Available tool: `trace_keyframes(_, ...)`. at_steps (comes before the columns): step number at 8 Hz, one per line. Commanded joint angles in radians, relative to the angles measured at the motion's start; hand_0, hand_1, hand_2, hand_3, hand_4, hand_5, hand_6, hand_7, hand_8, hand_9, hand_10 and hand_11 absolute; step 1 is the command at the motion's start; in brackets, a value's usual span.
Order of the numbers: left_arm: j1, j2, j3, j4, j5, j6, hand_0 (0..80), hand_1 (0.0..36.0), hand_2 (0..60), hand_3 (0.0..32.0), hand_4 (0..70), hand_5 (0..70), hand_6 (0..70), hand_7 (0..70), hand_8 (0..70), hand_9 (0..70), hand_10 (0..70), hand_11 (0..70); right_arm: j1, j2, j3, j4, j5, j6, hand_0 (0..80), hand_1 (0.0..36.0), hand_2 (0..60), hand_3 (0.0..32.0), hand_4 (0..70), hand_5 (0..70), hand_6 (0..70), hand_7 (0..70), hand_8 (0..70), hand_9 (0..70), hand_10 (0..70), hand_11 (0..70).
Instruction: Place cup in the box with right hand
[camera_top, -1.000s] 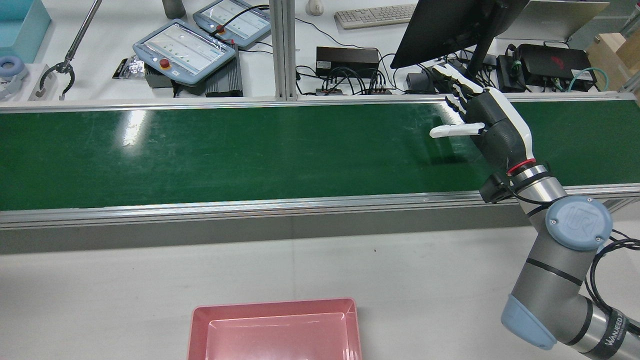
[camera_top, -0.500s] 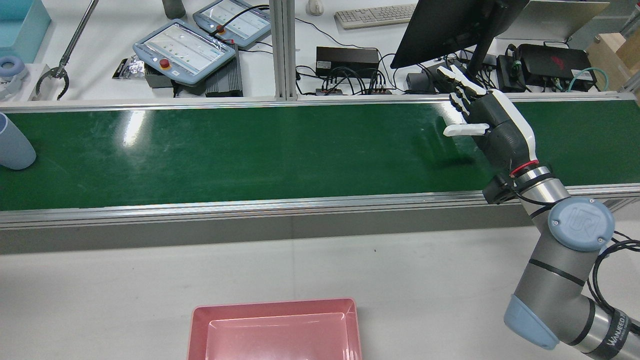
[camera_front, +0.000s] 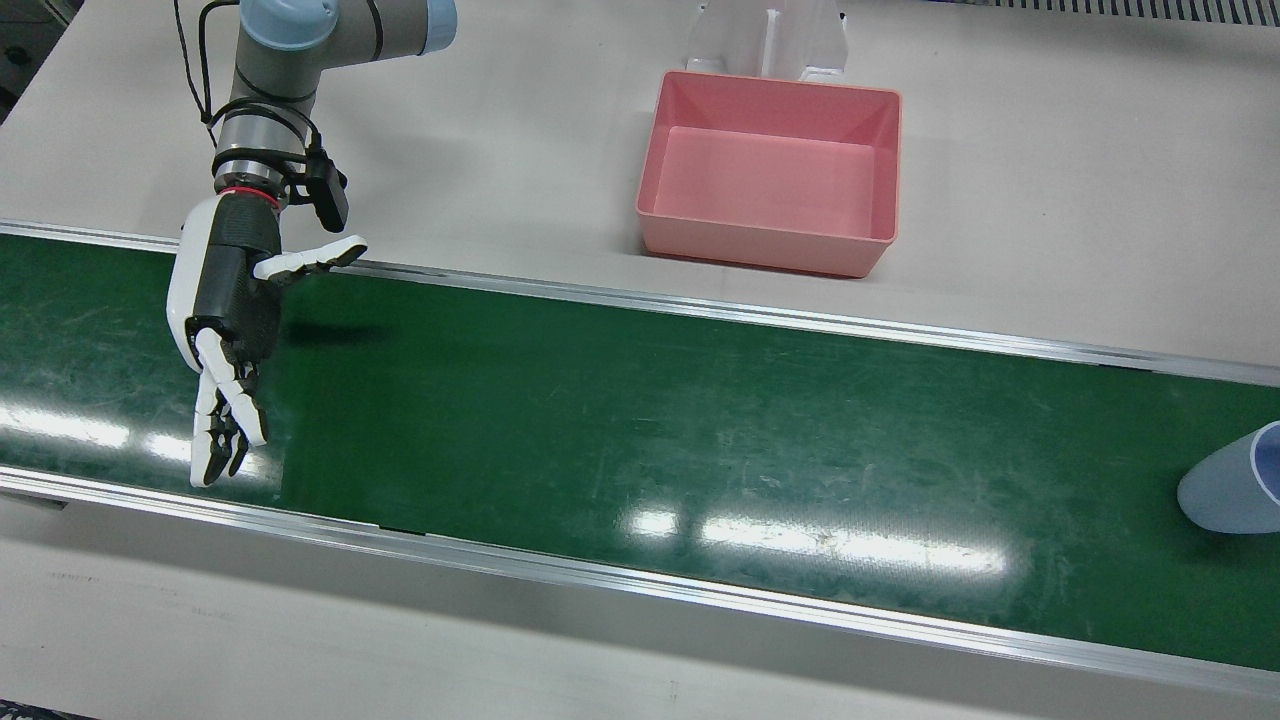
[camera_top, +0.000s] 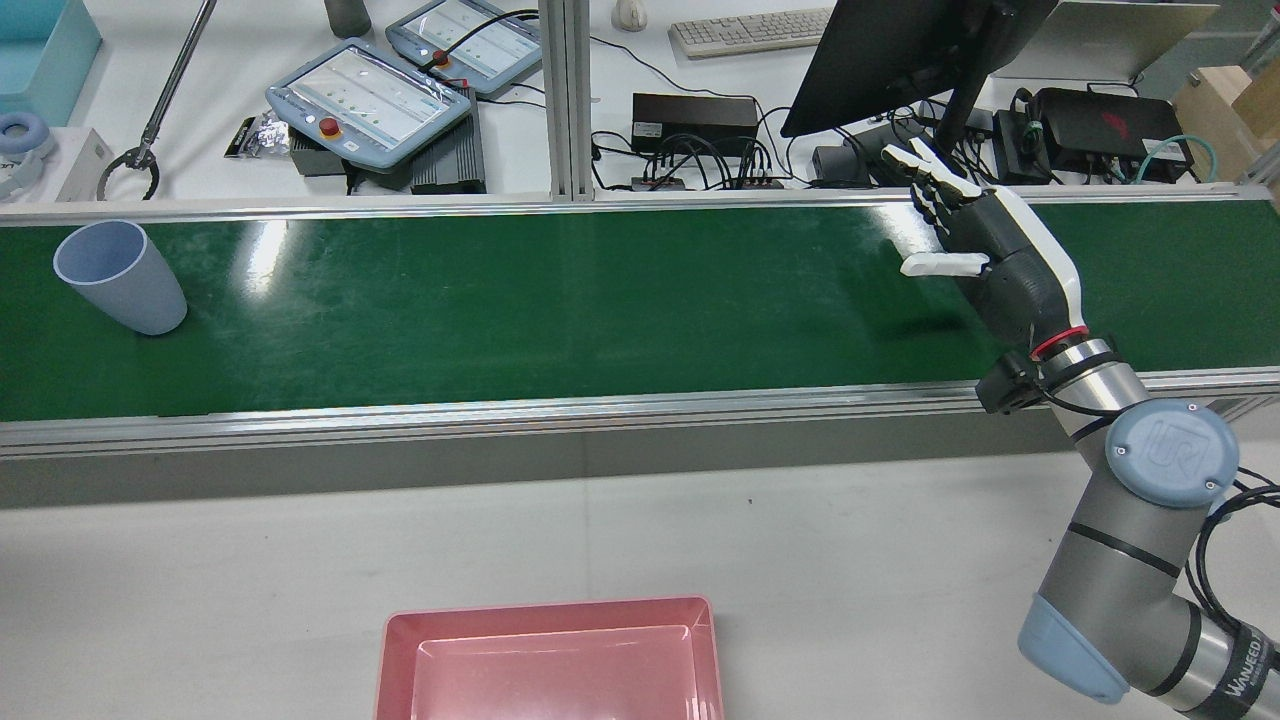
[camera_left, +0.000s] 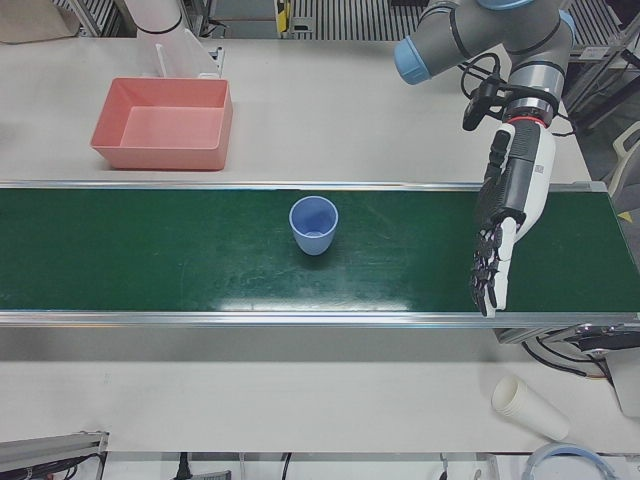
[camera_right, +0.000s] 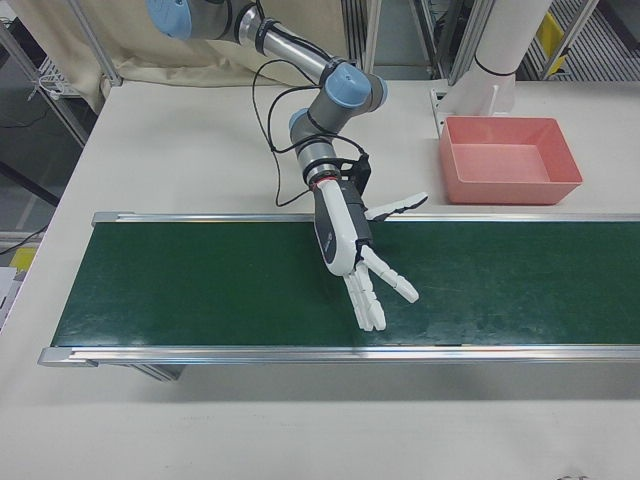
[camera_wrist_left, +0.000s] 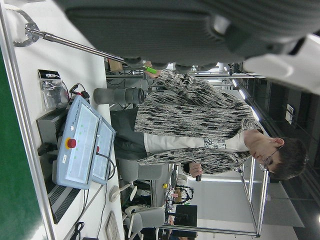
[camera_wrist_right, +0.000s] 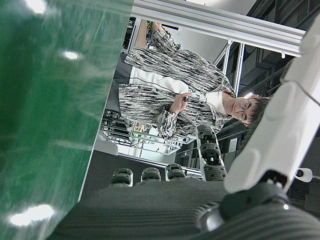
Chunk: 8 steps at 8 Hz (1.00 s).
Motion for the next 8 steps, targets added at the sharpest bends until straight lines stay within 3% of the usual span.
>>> trace_keyframes(1,0.000,0.000,0.002,-0.001,0.000,0.000,0.0,0.0,0.0,0.0,0.0,0.0,0.0,0.0,0.0,0.0,0.0,0.0,-0.008,-0.011,-0.002,0.000,-0.002,-0.008,45.8,8.7,0.0,7.8,0.0,4.3,1.4,7.2,3.3,0.0,1.8,3.7)
trace_keyframes(4,0.000,0.000,0.000,-0.001,0.000,0.000,0.0,0.0,0.0,0.0,0.0,0.0,0.0,0.0,0.0,0.0,0.0,0.0,-0.018,-0.008,-0.024,0.000,-0.002,-0.003,45.6,8.8,0.0,10.8,0.0,4.4,1.0,6.8,3.3,0.0,1.8,3.8)
trace_keyframes(8,0.000,0.000,0.000,0.000,0.000,0.000,0.0,0.0,0.0,0.0,0.0,0.0,0.0,0.0,0.0,0.0,0.0,0.0,-0.018,-0.008,-0.021,0.000,-0.002,-0.003,45.7,8.8,0.0,9.2,0.0,4.4,1.0,5.9,3.2,0.0,1.4,3.2)
